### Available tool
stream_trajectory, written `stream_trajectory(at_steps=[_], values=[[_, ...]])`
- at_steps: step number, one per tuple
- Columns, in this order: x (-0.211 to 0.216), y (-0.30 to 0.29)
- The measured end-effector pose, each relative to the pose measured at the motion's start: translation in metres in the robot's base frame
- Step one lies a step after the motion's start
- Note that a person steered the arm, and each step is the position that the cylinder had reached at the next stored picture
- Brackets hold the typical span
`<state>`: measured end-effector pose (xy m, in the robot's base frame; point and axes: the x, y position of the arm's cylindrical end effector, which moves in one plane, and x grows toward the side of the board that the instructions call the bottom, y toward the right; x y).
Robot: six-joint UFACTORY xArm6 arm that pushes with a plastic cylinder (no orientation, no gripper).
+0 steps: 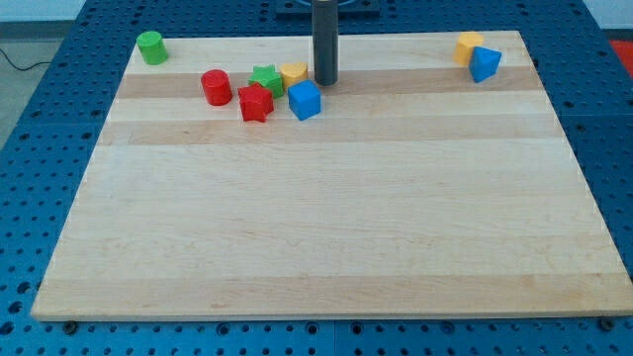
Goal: Move the yellow hexagon parallel to the top right of the yellow heart
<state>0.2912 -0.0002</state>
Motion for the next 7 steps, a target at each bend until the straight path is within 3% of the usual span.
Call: stream_trajectory(at_steps=[1, 2, 3, 5, 7], values=[[0.048, 0.024], [0.091, 0.095], [0.095, 0.181], [0.052, 0.344], [-0.044, 0.337]])
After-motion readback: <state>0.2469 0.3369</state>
